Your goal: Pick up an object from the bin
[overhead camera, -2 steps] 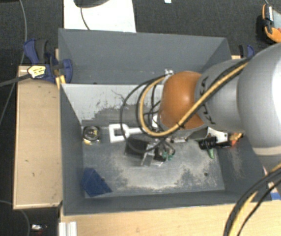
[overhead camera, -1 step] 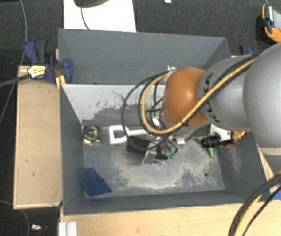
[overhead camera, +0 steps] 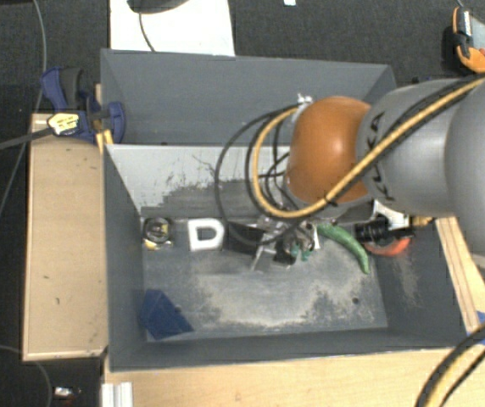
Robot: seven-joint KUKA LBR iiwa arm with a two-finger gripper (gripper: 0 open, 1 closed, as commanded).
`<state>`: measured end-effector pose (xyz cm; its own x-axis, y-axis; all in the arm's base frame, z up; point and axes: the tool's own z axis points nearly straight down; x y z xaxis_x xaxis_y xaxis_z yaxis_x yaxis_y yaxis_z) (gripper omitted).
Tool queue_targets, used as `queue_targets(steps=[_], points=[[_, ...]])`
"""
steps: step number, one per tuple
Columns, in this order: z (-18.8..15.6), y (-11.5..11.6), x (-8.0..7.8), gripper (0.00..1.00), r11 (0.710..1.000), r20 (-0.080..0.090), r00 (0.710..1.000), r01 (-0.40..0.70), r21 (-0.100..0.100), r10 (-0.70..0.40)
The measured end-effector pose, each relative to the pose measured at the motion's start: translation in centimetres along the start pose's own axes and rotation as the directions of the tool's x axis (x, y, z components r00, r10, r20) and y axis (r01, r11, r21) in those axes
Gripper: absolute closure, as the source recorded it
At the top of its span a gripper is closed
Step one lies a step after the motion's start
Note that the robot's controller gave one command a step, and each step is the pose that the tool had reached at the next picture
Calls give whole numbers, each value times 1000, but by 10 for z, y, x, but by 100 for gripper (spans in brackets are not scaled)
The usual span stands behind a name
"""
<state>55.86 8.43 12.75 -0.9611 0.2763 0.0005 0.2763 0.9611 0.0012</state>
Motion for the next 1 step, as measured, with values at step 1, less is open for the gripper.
queue_targets(steps=[1], points=[[-38,1,-1,100,1000,5,1000,2,-2,-2]])
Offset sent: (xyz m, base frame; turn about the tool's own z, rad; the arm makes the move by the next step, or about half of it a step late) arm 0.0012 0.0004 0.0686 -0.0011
